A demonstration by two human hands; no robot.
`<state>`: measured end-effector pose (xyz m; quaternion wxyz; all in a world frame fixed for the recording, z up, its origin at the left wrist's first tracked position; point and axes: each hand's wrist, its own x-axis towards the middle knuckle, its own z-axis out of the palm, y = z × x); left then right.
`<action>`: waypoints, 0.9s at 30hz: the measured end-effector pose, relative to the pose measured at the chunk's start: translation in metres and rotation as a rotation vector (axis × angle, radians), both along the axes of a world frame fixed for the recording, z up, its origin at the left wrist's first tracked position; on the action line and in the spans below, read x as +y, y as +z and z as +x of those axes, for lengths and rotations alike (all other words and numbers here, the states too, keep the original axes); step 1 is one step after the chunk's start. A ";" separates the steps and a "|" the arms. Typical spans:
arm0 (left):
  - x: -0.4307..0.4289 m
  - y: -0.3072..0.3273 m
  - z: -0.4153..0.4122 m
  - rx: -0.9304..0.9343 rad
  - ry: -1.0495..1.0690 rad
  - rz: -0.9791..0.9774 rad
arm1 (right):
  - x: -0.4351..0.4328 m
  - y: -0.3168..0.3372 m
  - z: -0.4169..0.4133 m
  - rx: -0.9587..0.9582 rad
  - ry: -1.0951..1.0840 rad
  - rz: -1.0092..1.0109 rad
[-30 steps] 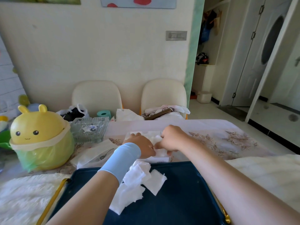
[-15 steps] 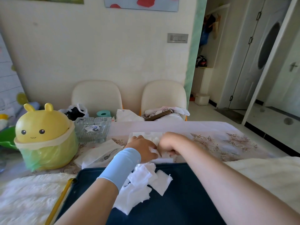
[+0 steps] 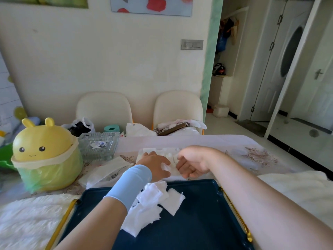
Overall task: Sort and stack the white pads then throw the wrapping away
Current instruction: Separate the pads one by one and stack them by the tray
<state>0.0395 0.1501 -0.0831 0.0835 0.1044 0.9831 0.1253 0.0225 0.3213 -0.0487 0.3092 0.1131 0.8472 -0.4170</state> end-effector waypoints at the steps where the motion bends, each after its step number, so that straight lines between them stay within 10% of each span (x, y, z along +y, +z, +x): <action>1: 0.001 0.000 0.001 0.003 -0.002 -0.008 | -0.001 -0.004 0.000 0.000 0.005 -0.018; 6: -0.004 0.004 -0.009 0.008 0.007 -0.003 | 0.019 0.004 0.006 0.053 -0.029 -0.095; 12: 0.000 -0.009 -0.025 0.013 -0.024 -0.212 | 0.016 -0.013 -0.003 0.557 0.093 0.163; 17: 0.010 -0.031 -0.024 -0.044 -0.040 -0.333 | -0.002 -0.042 0.008 0.502 0.476 0.403; 27: -0.012 -0.029 -0.021 -0.038 -0.013 -0.298 | -0.017 -0.064 0.005 0.598 0.588 0.562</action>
